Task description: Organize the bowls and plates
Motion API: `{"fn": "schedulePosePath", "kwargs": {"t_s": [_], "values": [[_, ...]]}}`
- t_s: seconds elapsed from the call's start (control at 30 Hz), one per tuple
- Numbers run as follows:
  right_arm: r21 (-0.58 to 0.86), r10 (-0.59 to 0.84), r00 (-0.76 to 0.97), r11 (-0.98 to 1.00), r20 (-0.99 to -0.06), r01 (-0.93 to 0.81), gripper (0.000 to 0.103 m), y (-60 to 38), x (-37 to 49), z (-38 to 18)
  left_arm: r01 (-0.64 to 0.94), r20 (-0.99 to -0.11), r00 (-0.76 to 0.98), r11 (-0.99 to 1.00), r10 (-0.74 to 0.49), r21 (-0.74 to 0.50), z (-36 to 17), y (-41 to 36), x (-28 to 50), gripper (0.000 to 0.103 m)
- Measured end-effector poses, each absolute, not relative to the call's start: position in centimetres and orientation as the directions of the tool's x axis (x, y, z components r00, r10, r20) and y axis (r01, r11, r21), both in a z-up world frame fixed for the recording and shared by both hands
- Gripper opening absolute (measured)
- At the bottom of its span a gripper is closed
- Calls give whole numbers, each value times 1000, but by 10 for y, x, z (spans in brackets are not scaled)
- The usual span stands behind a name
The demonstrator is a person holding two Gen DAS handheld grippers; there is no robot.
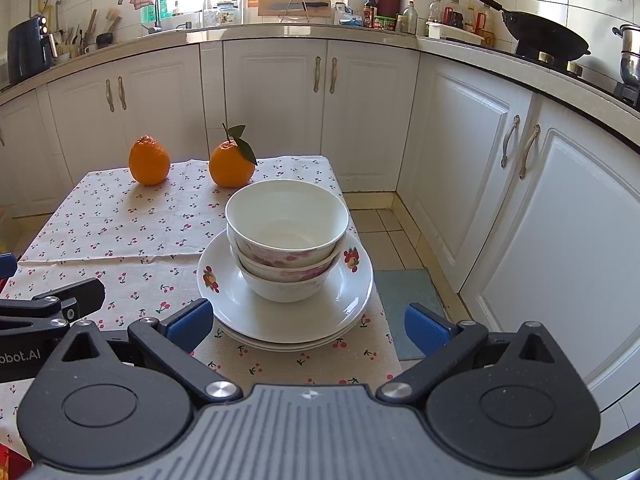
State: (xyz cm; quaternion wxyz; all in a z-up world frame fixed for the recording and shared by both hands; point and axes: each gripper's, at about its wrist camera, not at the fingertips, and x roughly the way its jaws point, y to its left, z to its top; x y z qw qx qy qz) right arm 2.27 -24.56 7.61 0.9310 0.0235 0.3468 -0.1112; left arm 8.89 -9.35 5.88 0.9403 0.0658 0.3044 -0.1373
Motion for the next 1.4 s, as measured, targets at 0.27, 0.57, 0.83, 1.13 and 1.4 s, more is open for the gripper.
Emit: {"fn": "schedulePosePath", "kwargs": {"t_s": [0.27, 0.57, 0.83, 1.13, 1.4], "values": [[-47, -201, 735, 973, -647, 226, 103, -244, 23, 76, 298, -593, 775, 954, -220, 36, 59, -94, 88, 102], [-58, -209, 734, 972, -646, 227, 103, -243, 24, 76, 296, -596, 773, 954, -219, 34, 58, -92, 88, 102], [-60, -211, 734, 972, -645, 227, 103, -242, 24, 76, 293, -599, 772, 956, -216, 33, 57, -92, 88, 102], [-60, -211, 735, 972, -645, 227, 103, -242, 24, 76, 292, -600, 770, 956, -216, 31, 57, -93, 88, 102], [-66, -217, 734, 971, -644, 228, 103, -243, 24, 76, 291, -602, 769, 956, -215, 31, 57, -93, 87, 102]]}}
